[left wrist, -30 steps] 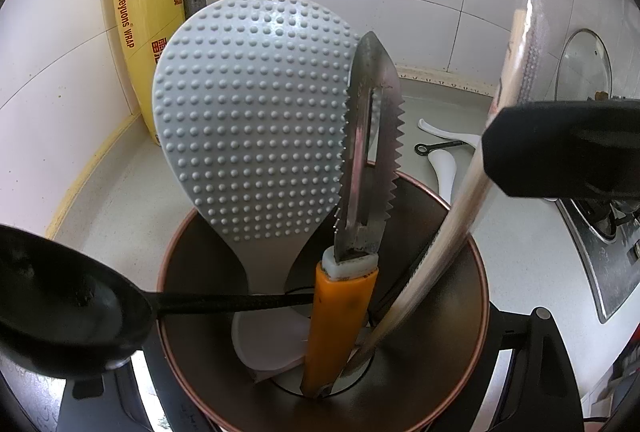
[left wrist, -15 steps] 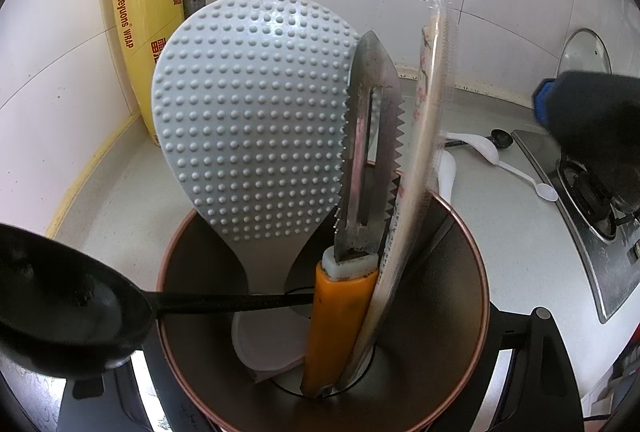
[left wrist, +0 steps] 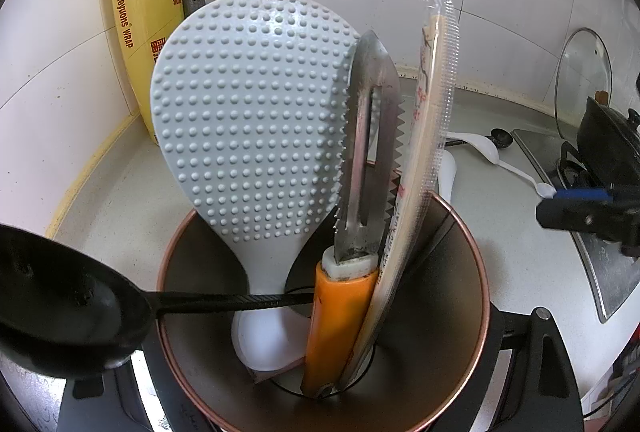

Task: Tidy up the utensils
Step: 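Lower the chopsticks into the red holder and open the right gripper, then move the open right gripper toward the white ceramic spoons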

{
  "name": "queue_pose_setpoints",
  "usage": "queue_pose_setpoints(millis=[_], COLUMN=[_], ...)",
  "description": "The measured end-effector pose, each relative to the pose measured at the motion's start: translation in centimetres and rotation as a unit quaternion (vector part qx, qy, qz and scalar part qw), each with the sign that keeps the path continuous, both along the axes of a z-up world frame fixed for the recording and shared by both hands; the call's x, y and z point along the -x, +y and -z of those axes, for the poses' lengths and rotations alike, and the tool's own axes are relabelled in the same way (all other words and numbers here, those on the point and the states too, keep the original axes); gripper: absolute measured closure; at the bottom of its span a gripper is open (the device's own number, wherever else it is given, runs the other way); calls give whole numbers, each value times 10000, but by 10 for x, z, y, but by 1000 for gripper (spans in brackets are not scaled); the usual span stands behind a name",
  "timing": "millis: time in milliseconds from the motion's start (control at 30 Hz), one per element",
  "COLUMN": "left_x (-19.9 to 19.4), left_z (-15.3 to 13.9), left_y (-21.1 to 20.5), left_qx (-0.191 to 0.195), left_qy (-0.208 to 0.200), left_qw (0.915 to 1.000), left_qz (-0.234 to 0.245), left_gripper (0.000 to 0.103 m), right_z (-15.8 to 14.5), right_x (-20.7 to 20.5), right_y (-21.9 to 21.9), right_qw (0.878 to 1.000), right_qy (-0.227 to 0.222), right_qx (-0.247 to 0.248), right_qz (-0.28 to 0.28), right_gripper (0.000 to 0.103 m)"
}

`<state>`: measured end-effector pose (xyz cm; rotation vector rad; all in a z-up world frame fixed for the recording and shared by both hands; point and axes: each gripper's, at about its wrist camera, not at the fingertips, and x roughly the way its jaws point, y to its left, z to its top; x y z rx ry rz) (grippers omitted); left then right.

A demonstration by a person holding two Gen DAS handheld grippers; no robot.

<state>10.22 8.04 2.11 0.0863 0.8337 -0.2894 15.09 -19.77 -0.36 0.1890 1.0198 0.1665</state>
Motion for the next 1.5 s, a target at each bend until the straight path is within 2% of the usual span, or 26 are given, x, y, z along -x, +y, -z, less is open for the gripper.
queue_pose_setpoints(millis=[33,167,233,367,433,600,700,833,1100,1333,1500], left_x=[0,0,-1,-1,-1,2,3,4,6,11,14], left_z=[0,0,3,5,6,6,6,5,4,2,1], left_y=[0,0,-1,-1,-1,-2,-2,-1,2,1,-7], left_qx=[-2,-5,-12,-8,-9,-2,3,4,0,-11,-12], left_qy=[0,1,11,17,14,16,16,15,-6,17,28], left_qw=[10000,10000,10000,10000,10000,10000,10000,9999,9991,9981,9980], left_qz=[0,0,-5,-24,-41,-64,-92,-155,-416,-611,-627], left_gripper=[13,13,13,13,13,13,13,13,13,13,13], right_z=[5,19,26,34,38,38,33,24,22,4,-8], right_x=[0,3,10,14,15,21,23,23,6,-16,-48], right_y=[-7,-28,-37,-48,-54,-66,-69,-70,-79,-94,-113], right_qw=[9999,9983,9973,9954,9945,9933,9936,9915,9895,9891,9886], right_qy=[91,297,364,432,446,360,108,-147,204,131,-14], right_qx=[-4,29,29,28,21,57,95,412,619,502,358], right_qz=[141,499,630,855,943,1098,1118,1229,1292,1379,1464], right_gripper=[30,25,17,10,0,0,0,0,0,0,0])
